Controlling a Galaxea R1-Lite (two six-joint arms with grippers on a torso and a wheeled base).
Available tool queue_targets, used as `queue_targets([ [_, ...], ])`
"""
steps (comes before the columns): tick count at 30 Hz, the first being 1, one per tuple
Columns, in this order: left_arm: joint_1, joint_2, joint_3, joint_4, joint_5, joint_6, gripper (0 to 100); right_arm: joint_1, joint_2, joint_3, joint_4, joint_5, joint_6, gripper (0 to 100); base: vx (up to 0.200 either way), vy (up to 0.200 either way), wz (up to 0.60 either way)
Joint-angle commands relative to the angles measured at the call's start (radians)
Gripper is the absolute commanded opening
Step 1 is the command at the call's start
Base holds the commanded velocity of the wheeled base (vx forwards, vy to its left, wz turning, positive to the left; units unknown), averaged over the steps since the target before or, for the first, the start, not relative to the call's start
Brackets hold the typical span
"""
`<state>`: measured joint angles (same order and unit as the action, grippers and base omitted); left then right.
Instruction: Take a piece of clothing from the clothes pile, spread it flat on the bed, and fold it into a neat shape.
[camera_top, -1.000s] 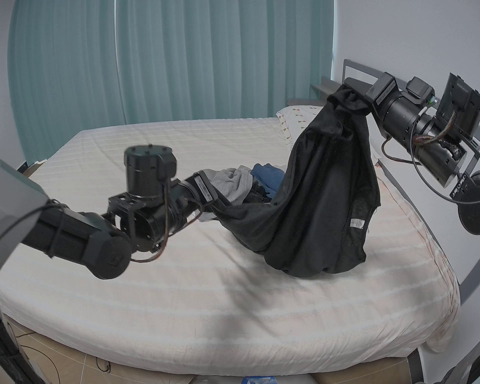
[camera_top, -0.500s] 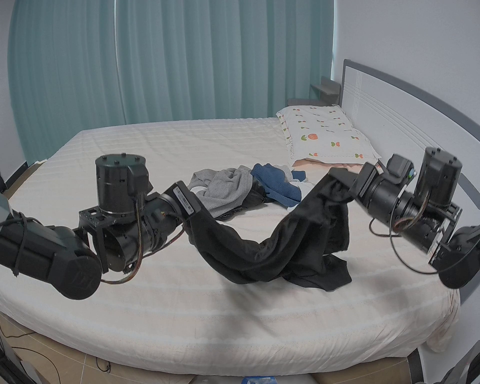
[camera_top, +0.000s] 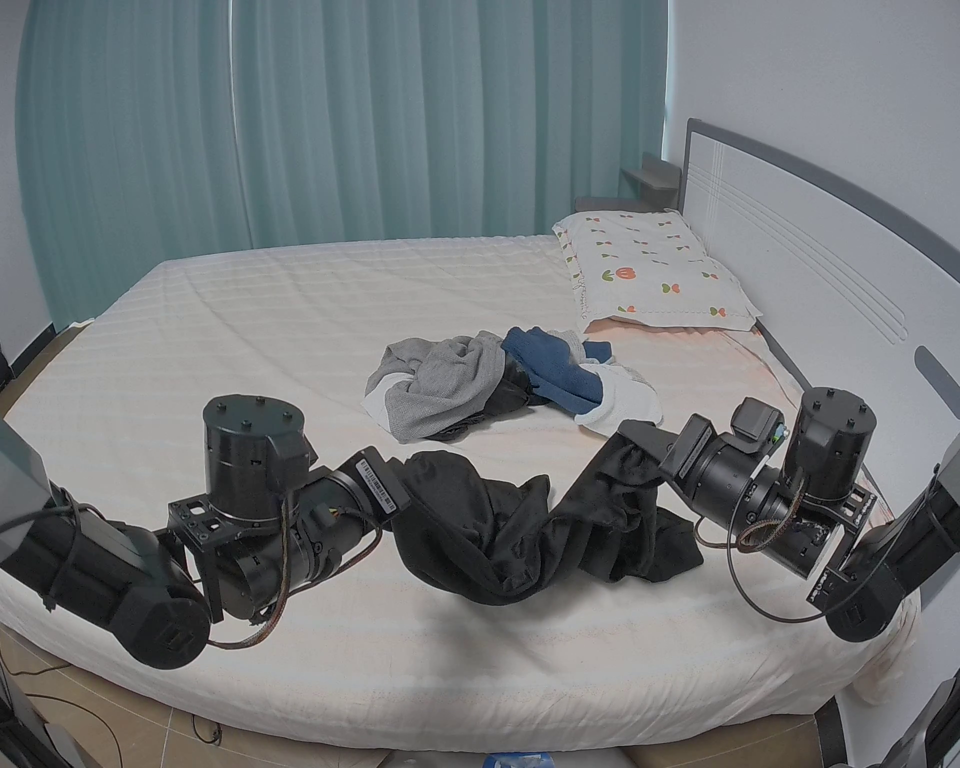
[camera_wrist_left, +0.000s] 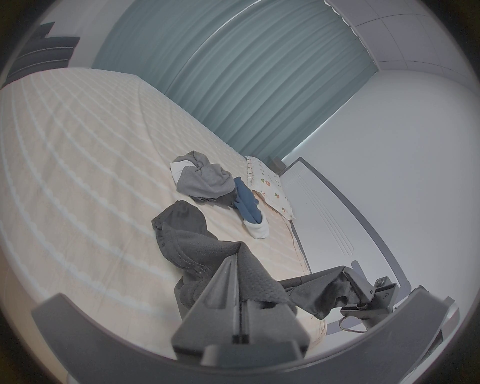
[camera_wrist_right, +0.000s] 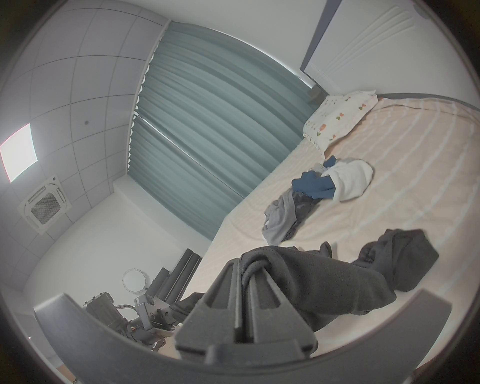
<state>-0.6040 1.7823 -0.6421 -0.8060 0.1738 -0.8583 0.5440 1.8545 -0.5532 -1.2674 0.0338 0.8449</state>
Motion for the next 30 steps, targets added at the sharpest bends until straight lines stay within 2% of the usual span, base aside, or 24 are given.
queue_targets([
  [1,-0.002,0.017,0.052,-0.018,-0.005,-0.01,0,0.013,0.023,0.015,-0.004,-0.003,0.006,0,0.0,0.0,0.0],
  [10,0.0,0.025,0.059,-0.018,-0.033,-0.067,0,0.019,0.011,0.042,-0.023,-0.006,0.008,0,-0.2,0.0,0.0],
  [25,0.003,0.017,0.056,-0.021,-0.033,-0.073,0,0.014,0.015,0.05,-0.023,-0.006,0.008,0,0.0,0.0,0.0],
  [30,0.003,0.014,0.053,-0.019,-0.031,-0.084,0,0.016,0.017,0.052,-0.021,-0.011,0.008,0,0.0,0.2,0.0],
])
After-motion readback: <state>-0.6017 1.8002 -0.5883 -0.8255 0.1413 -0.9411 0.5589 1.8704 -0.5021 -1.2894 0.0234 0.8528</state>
